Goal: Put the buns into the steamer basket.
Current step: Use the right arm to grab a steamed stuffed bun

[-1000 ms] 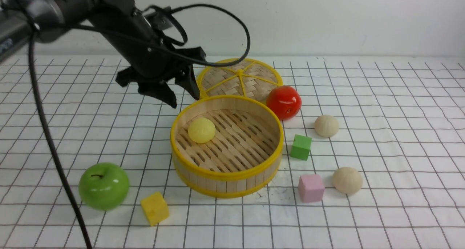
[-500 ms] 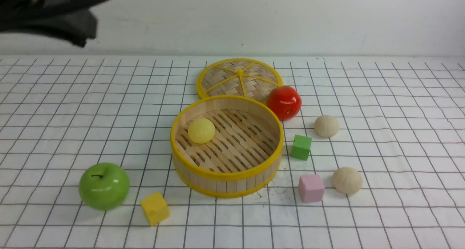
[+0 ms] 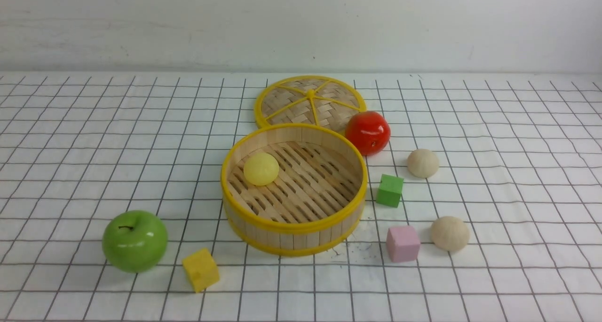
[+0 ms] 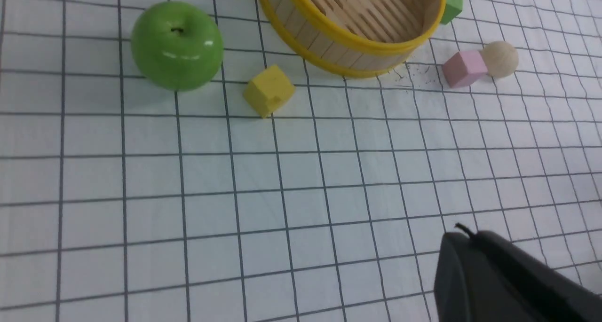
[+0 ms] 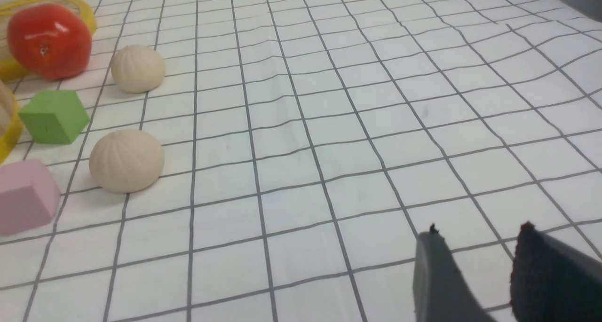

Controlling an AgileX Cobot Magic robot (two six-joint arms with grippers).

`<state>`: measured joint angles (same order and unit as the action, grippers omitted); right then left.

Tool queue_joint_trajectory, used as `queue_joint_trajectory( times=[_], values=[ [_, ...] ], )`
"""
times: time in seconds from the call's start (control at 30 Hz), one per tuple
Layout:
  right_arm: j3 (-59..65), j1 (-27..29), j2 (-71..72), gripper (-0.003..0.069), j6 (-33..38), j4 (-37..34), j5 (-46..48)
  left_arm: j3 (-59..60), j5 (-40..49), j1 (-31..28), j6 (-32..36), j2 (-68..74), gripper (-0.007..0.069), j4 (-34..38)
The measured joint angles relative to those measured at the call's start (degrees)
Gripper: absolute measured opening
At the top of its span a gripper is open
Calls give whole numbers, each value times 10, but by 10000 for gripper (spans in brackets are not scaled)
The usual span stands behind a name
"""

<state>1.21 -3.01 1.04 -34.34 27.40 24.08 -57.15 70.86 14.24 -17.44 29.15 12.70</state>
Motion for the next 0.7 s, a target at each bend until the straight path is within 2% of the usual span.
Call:
queue_joint_trajectory(
  times=[0.3, 0.7],
  values=[
    [0, 0, 0, 239, 0, 0, 0, 18, 0, 0, -22, -139, -13, -1],
    [0, 0, 0, 239, 0, 0, 0, 18, 0, 0, -22, -148, -13, -2]
  ],
)
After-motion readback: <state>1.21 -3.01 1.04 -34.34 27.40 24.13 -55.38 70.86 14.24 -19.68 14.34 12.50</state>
